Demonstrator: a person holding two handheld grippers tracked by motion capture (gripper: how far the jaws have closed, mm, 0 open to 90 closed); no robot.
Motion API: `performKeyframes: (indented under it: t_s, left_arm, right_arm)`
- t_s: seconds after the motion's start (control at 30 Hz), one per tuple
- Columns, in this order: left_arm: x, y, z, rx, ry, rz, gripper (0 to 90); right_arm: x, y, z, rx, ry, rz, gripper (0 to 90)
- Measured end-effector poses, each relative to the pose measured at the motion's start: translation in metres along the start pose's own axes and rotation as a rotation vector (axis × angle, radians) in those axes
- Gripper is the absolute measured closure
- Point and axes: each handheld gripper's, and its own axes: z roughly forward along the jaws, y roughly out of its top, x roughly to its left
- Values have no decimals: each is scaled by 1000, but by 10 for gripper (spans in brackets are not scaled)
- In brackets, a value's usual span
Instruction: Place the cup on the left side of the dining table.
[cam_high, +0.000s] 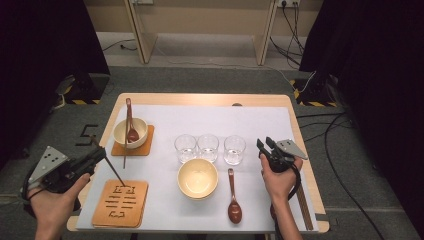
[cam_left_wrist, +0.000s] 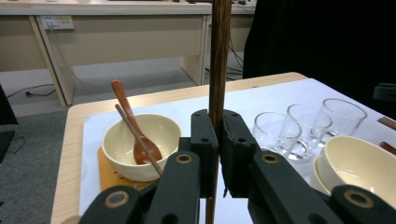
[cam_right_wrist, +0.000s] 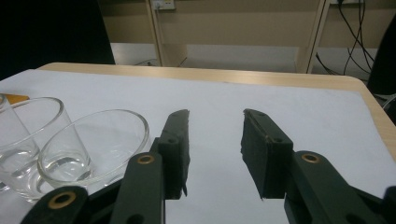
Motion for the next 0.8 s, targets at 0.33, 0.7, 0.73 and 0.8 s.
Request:
performKeyframes:
  t_s: [0.33, 0.7, 0.73, 0.8]
  left_arm:
    - [27, 3, 26, 1, 48, 6, 839]
    - [49, 10, 66, 43, 93, 6, 840]
    - [49, 11, 69, 46, 91, 3, 840]
    - [50, 12, 75, 57, 92, 2, 839]
  right_arm:
    - [-1, 0, -1, -3, 0, -4, 619]
    - [-4, 0, -3, -7, -7, 1, 619]
    - [-4, 0, -3, -6, -5, 2, 620]
    - [-4, 0, -2, -7, -6, 3, 619]
